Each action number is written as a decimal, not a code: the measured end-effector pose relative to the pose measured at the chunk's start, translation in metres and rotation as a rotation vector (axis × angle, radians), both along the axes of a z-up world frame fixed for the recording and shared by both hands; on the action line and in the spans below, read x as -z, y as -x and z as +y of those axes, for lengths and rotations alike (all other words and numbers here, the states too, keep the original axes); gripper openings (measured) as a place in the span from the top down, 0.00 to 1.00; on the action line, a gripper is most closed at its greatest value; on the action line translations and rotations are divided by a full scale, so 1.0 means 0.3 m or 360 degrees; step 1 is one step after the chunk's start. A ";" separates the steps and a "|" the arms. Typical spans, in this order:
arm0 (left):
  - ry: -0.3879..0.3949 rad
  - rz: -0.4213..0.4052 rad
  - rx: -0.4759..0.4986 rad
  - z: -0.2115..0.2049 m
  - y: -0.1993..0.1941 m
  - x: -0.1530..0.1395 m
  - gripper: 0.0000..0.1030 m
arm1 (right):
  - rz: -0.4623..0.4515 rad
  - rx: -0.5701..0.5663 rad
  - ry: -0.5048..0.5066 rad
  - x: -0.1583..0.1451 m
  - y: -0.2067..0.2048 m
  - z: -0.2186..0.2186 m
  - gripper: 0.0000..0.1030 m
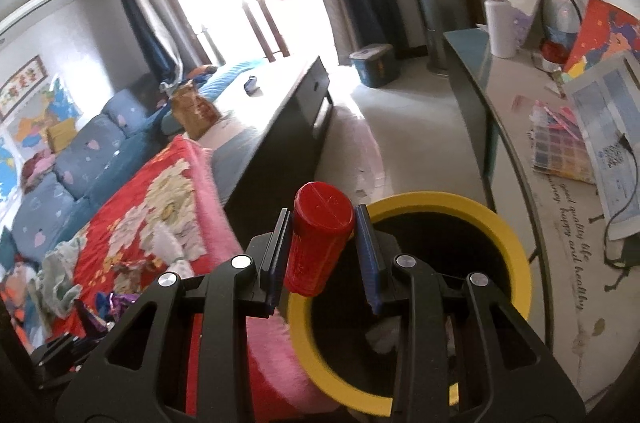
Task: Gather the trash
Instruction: 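Carry purple wrapper over yellow bin with left tool while right carries red can, then open both tools to drop the wrapper and can into the bin, then move both tools back toward the bedspread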
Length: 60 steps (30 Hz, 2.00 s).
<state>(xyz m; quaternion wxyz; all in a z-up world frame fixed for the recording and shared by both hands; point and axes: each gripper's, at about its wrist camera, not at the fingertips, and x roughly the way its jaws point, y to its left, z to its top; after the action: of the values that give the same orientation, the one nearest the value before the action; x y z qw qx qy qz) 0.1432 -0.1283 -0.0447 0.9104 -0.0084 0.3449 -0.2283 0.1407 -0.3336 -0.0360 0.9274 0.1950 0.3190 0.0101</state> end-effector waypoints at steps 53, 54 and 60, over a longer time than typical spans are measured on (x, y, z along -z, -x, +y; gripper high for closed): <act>-0.0009 0.0136 -0.0124 -0.155 -0.158 0.142 0.06 | 0.0107 0.0105 0.0094 0.076 -0.009 -0.058 0.37; -0.0002 0.0136 -0.0135 -0.143 -0.157 0.140 0.06 | 0.0099 0.0078 0.0109 0.070 -0.008 -0.039 0.37; 0.0010 0.0083 -0.0223 -0.069 -0.140 0.108 0.06 | 0.0066 -0.0040 0.0163 0.040 -0.002 0.054 0.37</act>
<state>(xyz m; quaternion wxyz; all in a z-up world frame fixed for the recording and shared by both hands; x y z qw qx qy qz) 0.1852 -0.1489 -0.0772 0.9149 -0.0413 0.3664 -0.1646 0.1414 -0.3175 -0.0479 0.9292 0.1435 0.3406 0.0016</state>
